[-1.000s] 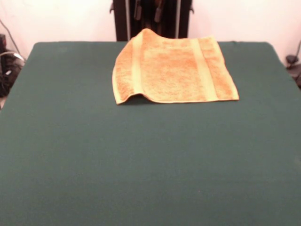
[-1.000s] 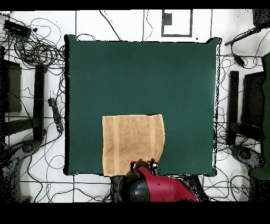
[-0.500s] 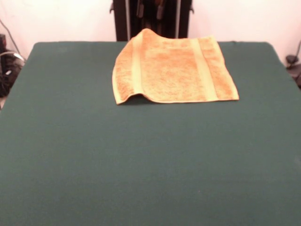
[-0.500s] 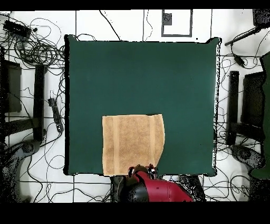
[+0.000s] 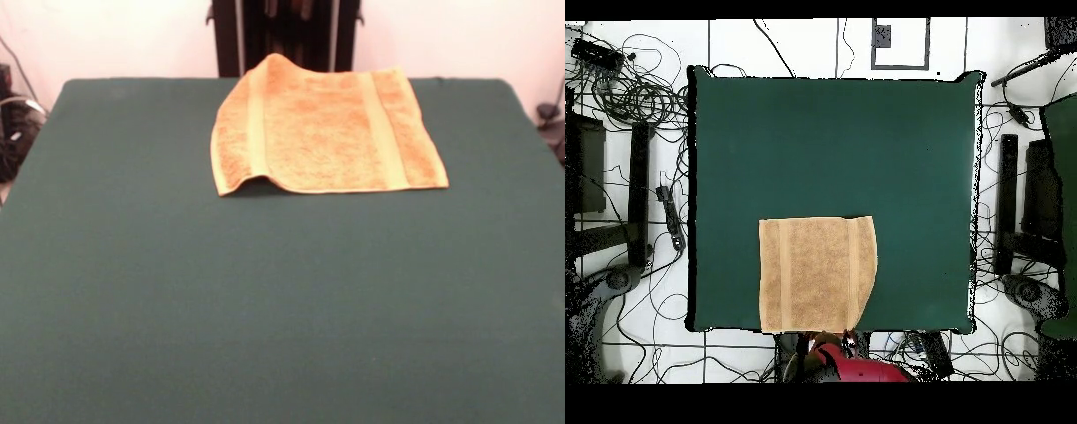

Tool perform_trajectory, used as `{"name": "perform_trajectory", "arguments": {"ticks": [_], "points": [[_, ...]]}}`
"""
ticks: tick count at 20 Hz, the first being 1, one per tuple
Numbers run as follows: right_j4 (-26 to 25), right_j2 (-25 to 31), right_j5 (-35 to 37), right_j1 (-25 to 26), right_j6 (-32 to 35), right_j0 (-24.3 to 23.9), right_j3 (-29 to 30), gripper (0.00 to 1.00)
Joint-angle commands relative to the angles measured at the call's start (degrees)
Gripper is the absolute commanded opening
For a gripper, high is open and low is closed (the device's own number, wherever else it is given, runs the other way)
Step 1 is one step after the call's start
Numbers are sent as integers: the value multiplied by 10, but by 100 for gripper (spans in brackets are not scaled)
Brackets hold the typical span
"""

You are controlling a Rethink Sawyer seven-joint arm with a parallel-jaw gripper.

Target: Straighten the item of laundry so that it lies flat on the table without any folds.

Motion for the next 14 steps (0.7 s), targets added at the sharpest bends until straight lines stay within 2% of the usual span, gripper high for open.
{"name": "perform_trajectory", "arguments": {"ticks": [1, 4, 8, 14], "points": [[-14, 44, 3, -8, 68, -3, 48, 100], [-5, 59, 7, 0, 65, -5, 22, 100], [22, 84, 46, 13, 55, -7, -30, 100], [46, 100, 85, 17, 52, -2, -76, 100]]}}
